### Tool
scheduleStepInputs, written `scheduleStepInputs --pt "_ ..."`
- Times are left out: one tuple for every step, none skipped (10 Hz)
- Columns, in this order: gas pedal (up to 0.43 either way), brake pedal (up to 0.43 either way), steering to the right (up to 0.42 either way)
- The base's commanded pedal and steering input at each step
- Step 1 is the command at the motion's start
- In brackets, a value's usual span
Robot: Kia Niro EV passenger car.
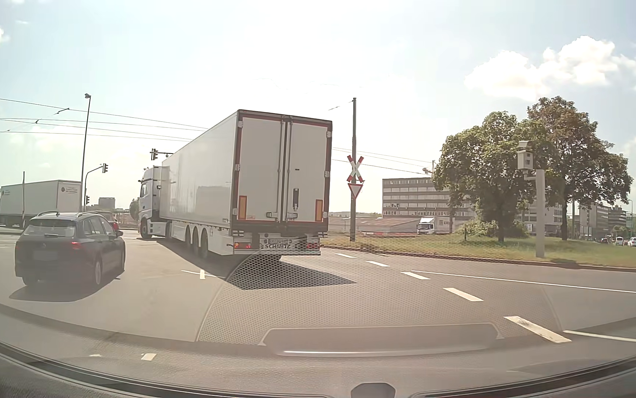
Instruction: Follow the waypoints while adhering to traffic rules and regulations
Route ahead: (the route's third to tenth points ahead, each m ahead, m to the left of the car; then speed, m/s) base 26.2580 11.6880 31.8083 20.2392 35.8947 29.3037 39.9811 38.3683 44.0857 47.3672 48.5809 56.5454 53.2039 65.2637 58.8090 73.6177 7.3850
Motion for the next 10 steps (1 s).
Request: scheduleStepInputs --pt "0.008 0.03 -0.064" --pt "0.008 0.03 -0.064" --pt "0.008 0.03 -0.065" --pt "0.008 0.03 -0.065" --pt "0.008 0.03 -0.065" --pt "0.008 0.03 -0.068" --pt "0.008 0.03 -0.07" --pt "0.0 0.03 -0.074" --pt "0.0 0.03 -0.076" --pt "0.0 0.03 -0.079"
